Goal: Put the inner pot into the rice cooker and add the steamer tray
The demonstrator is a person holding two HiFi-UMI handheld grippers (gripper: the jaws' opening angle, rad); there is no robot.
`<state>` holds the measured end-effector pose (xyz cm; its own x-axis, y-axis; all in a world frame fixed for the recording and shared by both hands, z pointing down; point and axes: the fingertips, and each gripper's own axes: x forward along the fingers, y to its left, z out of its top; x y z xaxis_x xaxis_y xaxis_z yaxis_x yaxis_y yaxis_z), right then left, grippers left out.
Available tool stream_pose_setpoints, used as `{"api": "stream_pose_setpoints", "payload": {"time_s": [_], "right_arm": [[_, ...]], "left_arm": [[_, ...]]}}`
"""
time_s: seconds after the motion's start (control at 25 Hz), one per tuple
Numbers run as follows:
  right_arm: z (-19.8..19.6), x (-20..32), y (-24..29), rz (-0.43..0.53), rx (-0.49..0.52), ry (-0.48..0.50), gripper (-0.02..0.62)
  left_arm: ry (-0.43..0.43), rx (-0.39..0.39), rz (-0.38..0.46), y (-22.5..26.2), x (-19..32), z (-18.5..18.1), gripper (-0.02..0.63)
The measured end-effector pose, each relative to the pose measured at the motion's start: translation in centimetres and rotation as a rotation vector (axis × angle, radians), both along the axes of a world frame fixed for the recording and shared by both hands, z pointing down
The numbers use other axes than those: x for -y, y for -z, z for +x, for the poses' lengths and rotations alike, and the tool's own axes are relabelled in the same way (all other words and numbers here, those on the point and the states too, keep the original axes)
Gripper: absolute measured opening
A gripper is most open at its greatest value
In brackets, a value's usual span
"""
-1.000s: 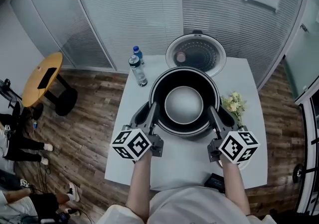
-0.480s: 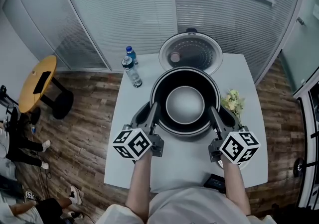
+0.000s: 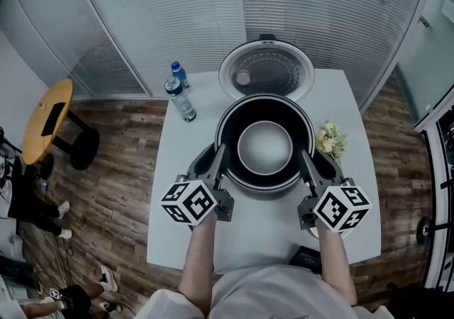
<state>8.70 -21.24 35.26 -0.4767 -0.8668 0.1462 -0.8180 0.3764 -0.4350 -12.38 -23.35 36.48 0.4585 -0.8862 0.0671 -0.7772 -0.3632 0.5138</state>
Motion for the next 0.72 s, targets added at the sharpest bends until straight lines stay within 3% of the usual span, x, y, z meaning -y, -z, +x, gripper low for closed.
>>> {"api": "stream_pose_setpoints", "payload": {"time_s": [0.72], "right_arm": [[0.9, 1.5, -2.7, -0.056, 0.001, -0.017, 0.118]], "left_arm": [[-0.023, 0.014, -0.045, -2.5, 1.7, 0.9, 0.087]]}}
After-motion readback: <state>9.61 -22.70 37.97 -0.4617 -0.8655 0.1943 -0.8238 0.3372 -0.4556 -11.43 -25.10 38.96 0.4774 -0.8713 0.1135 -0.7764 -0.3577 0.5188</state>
